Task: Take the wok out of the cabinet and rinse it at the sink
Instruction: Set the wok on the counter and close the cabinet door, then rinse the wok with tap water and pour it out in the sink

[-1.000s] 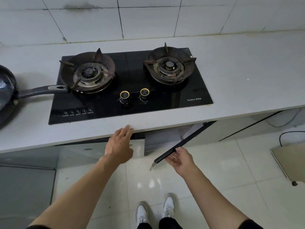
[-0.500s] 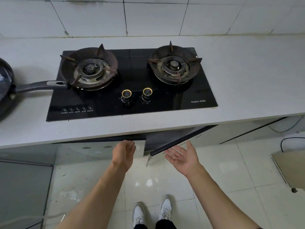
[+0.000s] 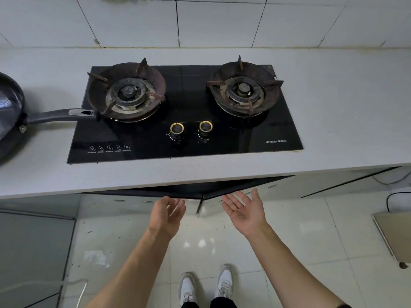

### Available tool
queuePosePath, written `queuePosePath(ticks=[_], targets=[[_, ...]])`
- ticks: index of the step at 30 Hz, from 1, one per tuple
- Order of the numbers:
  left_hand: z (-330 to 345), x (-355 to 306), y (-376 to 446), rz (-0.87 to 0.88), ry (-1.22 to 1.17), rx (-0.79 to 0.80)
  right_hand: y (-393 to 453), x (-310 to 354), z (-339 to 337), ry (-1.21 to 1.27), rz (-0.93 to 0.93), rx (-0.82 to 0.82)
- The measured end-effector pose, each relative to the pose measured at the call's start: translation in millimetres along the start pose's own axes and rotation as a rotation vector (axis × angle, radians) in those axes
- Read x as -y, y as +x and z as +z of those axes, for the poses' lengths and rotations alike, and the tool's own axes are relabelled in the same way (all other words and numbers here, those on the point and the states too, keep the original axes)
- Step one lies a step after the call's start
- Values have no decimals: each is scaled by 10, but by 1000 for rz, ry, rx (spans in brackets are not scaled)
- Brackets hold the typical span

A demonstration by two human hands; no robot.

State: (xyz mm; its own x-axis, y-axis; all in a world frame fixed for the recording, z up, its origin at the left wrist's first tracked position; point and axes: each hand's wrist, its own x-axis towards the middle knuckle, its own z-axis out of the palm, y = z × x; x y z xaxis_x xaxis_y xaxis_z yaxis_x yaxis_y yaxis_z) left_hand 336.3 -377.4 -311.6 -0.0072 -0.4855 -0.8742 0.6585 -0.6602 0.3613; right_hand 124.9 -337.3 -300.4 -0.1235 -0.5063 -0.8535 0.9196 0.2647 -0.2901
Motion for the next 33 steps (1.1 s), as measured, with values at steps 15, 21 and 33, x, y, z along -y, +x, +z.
queuePosePath(ticks=[15, 21, 33], targets=[[240, -182, 93, 16, -292, 31, 202, -27, 348, 295, 8, 16], [192, -153, 57, 14, -237, 77, 218, -73, 354, 266, 6, 20], [249, -319, -641, 186, 668, 59, -353, 359, 475, -269, 153, 154]])
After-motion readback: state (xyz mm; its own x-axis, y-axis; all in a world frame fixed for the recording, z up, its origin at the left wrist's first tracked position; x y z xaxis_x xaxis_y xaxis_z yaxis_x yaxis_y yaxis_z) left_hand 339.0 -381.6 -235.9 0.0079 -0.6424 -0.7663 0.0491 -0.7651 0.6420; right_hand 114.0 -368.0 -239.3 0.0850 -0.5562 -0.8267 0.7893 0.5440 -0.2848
